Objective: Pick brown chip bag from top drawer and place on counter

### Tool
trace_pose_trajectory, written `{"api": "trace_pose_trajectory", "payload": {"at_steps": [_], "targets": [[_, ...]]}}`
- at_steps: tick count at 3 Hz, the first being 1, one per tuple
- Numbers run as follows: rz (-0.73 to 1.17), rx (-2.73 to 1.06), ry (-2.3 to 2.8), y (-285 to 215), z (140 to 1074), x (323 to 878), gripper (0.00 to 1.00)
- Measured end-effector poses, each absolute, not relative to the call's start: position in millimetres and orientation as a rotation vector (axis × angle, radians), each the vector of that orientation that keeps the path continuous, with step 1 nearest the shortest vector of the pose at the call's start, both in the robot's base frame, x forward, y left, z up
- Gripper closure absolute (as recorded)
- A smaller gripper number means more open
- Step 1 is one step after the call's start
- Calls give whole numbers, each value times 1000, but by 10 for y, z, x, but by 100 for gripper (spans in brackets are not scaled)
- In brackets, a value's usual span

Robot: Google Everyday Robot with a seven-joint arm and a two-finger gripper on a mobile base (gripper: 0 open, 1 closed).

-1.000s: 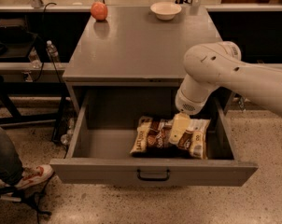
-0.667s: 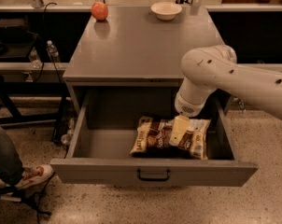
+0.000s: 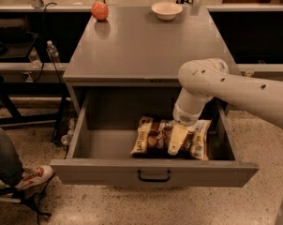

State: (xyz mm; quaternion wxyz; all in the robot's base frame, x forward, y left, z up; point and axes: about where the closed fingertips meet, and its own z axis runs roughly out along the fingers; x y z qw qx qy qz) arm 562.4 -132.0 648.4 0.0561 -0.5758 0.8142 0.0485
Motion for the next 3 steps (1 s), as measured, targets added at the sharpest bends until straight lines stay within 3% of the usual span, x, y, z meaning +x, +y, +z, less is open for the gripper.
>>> {"api": "trace_pose_trajectory", "payload": {"at_steps": [3], "targets": [[401, -1549, 2408, -1400, 6474, 5368, 72]]}}
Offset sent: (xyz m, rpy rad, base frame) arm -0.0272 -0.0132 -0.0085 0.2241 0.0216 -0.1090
